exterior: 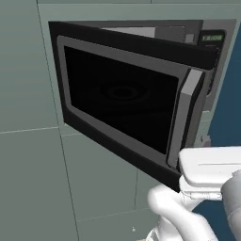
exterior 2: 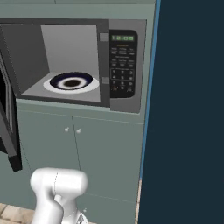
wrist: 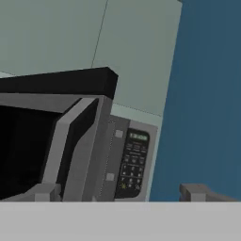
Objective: Pick the eggplant from the counter and place it in the microwave. Then turn on the microwave.
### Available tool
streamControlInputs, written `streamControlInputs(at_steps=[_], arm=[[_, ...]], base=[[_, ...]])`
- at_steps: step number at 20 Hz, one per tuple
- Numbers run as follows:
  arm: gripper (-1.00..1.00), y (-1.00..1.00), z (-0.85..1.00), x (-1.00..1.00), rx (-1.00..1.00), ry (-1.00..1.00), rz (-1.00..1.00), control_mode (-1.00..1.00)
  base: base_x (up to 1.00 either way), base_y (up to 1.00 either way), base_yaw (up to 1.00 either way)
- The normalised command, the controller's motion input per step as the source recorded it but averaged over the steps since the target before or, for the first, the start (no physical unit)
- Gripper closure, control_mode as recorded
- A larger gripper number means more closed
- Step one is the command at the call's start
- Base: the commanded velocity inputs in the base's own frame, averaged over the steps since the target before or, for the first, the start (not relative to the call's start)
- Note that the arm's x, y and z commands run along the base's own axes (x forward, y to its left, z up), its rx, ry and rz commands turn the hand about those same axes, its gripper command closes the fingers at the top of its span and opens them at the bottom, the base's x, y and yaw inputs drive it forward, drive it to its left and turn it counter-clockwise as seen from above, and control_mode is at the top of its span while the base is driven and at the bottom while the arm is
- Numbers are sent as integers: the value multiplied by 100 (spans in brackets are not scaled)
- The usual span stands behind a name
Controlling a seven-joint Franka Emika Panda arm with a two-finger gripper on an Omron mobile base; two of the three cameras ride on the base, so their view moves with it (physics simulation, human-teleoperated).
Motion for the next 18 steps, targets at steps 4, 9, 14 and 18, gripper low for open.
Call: streamControlInputs(at_steps=[4, 9, 14, 18], arm=[[-100, -34, 0, -1, -1, -4, 10, -100], [-100, -29, -2, 3, 1, 0, 15, -100], [-100, -27, -9, 5, 3, 0, 18, -100], [-100, -17, -11, 12, 5, 4, 18, -100]], base=[[0, 0, 0], [0, 0, 0], [0, 0, 0], [0, 0, 0]])
